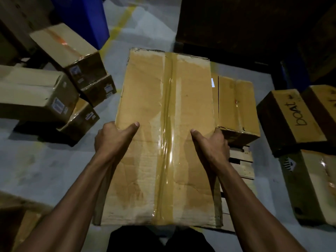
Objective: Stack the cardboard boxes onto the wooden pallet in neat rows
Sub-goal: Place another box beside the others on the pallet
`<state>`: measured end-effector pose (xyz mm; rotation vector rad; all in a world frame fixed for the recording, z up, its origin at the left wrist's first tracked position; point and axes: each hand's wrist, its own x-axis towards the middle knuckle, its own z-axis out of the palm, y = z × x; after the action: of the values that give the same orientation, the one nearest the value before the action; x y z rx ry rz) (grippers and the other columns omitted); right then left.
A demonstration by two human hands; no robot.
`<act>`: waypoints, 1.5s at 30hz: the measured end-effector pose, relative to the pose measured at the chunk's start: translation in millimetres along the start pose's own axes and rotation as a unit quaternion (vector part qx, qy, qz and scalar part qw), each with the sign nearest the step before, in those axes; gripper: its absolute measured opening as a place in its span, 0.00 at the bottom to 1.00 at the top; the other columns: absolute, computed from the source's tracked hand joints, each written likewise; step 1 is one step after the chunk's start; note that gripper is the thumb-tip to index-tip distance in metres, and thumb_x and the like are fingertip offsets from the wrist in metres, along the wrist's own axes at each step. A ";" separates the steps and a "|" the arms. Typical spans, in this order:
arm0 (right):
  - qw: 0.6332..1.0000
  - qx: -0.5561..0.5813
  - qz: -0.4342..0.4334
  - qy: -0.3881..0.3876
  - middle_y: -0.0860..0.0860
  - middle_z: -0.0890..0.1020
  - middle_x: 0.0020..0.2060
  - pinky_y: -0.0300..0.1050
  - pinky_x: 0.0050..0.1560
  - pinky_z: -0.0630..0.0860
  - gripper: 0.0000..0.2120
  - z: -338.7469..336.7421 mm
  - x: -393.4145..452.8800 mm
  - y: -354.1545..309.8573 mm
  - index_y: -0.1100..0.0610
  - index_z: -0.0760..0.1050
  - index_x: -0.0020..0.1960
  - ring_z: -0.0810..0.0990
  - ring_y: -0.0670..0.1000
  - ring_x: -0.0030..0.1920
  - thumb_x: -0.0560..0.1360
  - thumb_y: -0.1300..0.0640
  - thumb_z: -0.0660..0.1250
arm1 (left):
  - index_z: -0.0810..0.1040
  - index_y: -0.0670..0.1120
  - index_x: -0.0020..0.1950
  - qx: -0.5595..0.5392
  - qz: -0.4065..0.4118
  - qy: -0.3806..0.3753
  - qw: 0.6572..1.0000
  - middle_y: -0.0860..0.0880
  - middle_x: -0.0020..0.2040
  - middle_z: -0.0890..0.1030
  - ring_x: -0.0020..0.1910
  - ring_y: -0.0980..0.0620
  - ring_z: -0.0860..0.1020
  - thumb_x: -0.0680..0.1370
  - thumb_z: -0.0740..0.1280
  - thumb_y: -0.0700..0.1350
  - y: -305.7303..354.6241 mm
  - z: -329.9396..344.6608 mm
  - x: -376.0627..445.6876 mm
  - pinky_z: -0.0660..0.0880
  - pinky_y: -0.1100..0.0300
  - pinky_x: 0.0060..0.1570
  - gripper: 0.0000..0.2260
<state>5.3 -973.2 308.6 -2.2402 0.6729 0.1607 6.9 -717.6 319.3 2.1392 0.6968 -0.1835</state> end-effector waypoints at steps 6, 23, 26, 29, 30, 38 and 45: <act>0.999 0.003 0.013 0.031 0.57 0.76 0.60 0.53 0.55 0.72 0.36 28.0 26.8 -55.3 0.59 0.66 0.68 0.75 0.60 0.60 0.72 0.34 0.67 | 0.74 0.51 0.50 0.013 0.014 0.016 1.000 0.46 0.47 0.81 0.47 0.41 0.80 0.70 0.67 0.70 25.5 -23.4 73.4 0.81 0.45 0.51 0.24; 0.998 0.034 0.018 0.048 0.55 0.77 0.61 0.54 0.59 0.73 0.35 78.5 226.2 -107.0 0.57 0.67 0.68 0.75 0.59 0.60 0.72 0.34 0.67 | 0.77 0.50 0.51 -0.005 0.033 -0.013 0.999 0.46 0.48 0.82 0.48 0.41 0.81 0.75 0.70 0.63 110.3 52.4 260.9 0.80 0.42 0.54 0.18; 0.999 0.026 0.038 0.028 0.56 0.77 0.61 0.57 0.59 0.74 0.36 93.9 278.6 -98.0 0.57 0.67 0.68 0.76 0.60 0.60 0.71 0.34 0.67 | 0.77 0.50 0.53 0.011 0.014 -0.020 1.000 0.46 0.49 0.82 0.48 0.42 0.81 0.75 0.69 0.64 115.7 93.8 303.2 0.80 0.43 0.53 0.18; 0.998 0.025 0.055 0.004 0.56 0.77 0.62 0.58 0.60 0.73 0.36 109.8 334.1 -89.0 0.57 0.66 0.69 0.75 0.60 0.61 0.72 0.34 0.67 | 0.78 0.47 0.63 0.011 -0.009 -0.019 1.000 0.46 0.51 0.82 0.49 0.42 0.81 0.75 0.69 0.65 120.3 136.6 345.7 0.80 0.42 0.53 0.26; 0.998 0.022 0.061 -0.004 0.57 0.76 0.62 0.57 0.60 0.73 0.36 116.0 352.6 -85.9 0.57 0.66 0.69 0.75 0.61 0.61 0.72 0.34 0.67 | 0.78 0.48 0.62 0.014 -0.013 -0.017 1.000 0.46 0.52 0.82 0.50 0.42 0.81 0.74 0.69 0.66 120.8 151.3 360.4 0.80 0.42 0.54 0.26; 0.995 0.025 0.087 -0.032 0.57 0.76 0.64 0.49 0.56 0.67 0.33 157.1 456.4 -69.9 0.56 0.65 0.71 0.73 0.61 0.64 0.74 0.38 0.67 | 0.79 0.42 0.63 0.046 -0.039 -0.012 0.998 0.44 0.49 0.80 0.42 0.46 0.78 0.78 0.68 0.59 124.1 227.0 455.9 0.74 0.55 0.40 0.23; 0.998 0.007 0.053 -0.023 0.59 0.78 0.62 0.48 0.51 0.66 0.34 165.6 486.4 -94.5 0.59 0.64 0.72 0.75 0.62 0.62 0.74 0.39 0.67 | 0.78 0.42 0.66 0.028 -0.028 0.000 0.999 0.45 0.53 0.81 0.43 0.48 0.79 0.77 0.69 0.60 137.8 219.8 489.7 0.75 0.56 0.41 0.26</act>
<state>484.0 -1004.4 101.6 -2.1825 0.7650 0.2595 514.4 -750.4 99.1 2.1746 0.7596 -0.2354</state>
